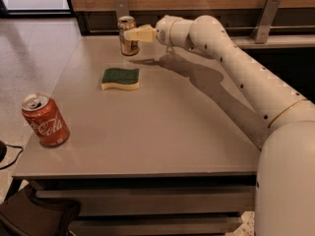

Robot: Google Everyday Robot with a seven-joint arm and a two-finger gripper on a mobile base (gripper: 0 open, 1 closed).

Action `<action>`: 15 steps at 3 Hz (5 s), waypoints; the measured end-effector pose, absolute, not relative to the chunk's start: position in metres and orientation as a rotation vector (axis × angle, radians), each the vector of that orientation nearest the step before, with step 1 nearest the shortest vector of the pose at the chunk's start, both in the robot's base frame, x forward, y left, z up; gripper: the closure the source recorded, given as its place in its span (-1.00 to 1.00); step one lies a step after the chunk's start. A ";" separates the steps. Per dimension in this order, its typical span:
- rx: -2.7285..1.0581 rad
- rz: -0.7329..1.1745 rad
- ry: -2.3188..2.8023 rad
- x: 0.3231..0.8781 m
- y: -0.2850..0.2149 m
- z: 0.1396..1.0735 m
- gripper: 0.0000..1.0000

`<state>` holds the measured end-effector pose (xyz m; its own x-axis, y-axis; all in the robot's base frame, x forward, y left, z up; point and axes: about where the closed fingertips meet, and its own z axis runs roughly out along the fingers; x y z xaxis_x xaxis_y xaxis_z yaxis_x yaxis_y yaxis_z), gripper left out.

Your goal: Move orange can near coke can

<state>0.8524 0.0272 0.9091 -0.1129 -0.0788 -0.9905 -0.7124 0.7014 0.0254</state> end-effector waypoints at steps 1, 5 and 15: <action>-0.721 0.667 1.529 0.853 0.049 0.907 -1.00; -0.834 0.676 1.449 0.860 0.086 0.905 0.74; -0.698 0.570 1.411 0.582 0.072 0.961 1.00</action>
Offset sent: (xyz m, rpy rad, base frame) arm 0.0152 0.0522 -0.0012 0.0149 -0.1688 0.2102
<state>0.5820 0.0716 0.9612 0.0880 -0.0487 -0.9949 -0.7263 0.6804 -0.0975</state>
